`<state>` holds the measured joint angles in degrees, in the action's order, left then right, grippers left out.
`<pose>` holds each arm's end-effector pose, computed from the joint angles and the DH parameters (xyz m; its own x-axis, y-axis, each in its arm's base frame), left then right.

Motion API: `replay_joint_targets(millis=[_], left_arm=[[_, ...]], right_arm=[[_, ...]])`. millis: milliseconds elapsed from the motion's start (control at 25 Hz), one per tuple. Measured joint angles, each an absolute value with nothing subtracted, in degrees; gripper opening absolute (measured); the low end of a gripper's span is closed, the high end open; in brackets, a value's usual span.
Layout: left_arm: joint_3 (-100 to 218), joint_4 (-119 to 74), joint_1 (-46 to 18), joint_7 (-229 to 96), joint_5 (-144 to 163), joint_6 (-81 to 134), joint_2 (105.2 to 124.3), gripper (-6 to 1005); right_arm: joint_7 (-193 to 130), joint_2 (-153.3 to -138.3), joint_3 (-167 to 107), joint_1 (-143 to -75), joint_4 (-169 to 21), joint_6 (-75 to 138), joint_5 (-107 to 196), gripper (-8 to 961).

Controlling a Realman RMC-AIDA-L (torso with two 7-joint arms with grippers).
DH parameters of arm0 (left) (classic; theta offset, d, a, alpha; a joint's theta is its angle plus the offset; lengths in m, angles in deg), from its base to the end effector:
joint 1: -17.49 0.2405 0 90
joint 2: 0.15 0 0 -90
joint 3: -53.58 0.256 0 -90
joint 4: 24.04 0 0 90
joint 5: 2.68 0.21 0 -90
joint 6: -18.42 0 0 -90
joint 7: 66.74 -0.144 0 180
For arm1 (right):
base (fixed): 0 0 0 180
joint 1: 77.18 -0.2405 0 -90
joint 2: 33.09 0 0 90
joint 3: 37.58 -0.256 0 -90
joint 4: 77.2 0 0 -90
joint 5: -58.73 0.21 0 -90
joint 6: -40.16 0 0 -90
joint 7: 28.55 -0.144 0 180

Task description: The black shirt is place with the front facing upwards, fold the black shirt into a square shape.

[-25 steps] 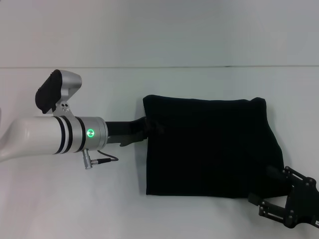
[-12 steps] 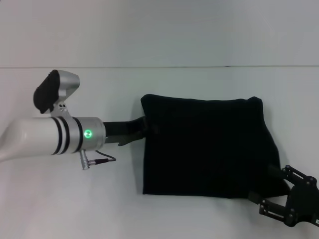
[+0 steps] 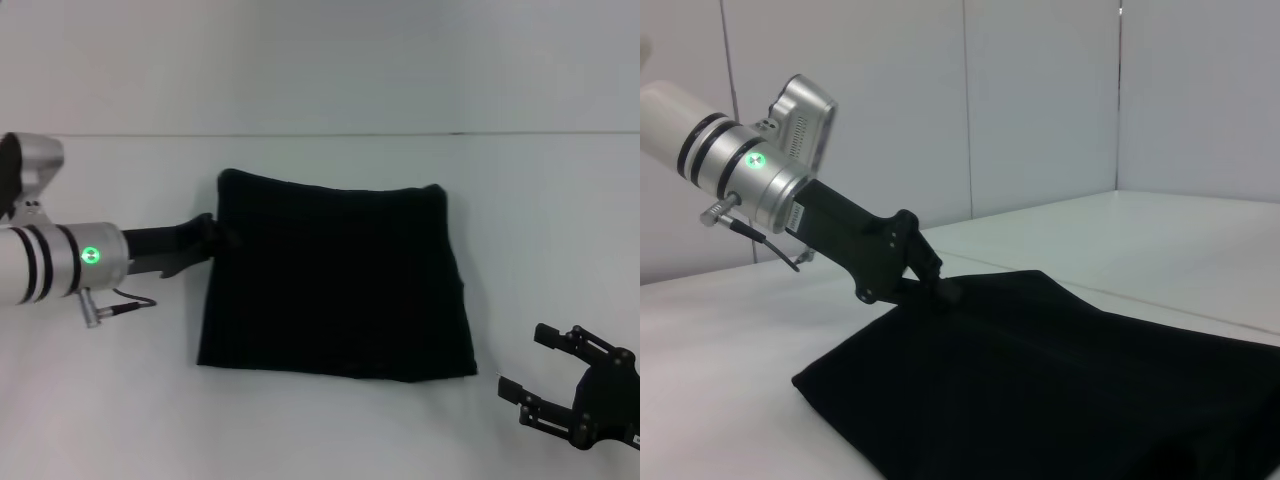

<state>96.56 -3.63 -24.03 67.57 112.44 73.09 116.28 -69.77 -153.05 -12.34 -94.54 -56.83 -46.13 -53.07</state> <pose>-0.2803 0.4026 -0.0321 -0.0095 0.8280 0.5606 0.9984 -0.0236 0.0518 0.3419 0.2451 -0.0280 0.8002 -0.1565 -0.5790 -0.4638 -0.7736 -0.4318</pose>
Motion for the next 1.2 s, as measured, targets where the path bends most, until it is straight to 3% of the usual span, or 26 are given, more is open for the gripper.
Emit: replay_joint_targets(millis=[520,640,840,960,1200], left_arm=[[95.56,-1.23,-21.97,61.37,111.05,74.92,116.55,63],[95.35,1.39,-20.49,58.19,110.91,77.68,116.39,299],[91.72,10.06,-14.39,38.14,107.12,87.07,118.40,541],[88.41,11.55,-10.66,23.20,102.31,95.36,119.69,597],[87.16,11.57,-5.02,3.05,100.98,113.18,120.42,708]], right_arm=[[-69.70,-153.15,-13.68,-95.24,-57.49,-45.54,-52.97,871],[-69.67,-153.15,-14.19,-95.42,-57.51,-45.62,-52.97,871],[-69.45,-153.15,-14.98,-96.07,-57.54,-45.91,-52.97,871],[-69.38,-153.14,-15.24,-96.62,-57.95,-45.94,-52.97,872],[-68.81,-153.22,-16.68,-97.01,-59.21,-46.15,-52.72,872]])
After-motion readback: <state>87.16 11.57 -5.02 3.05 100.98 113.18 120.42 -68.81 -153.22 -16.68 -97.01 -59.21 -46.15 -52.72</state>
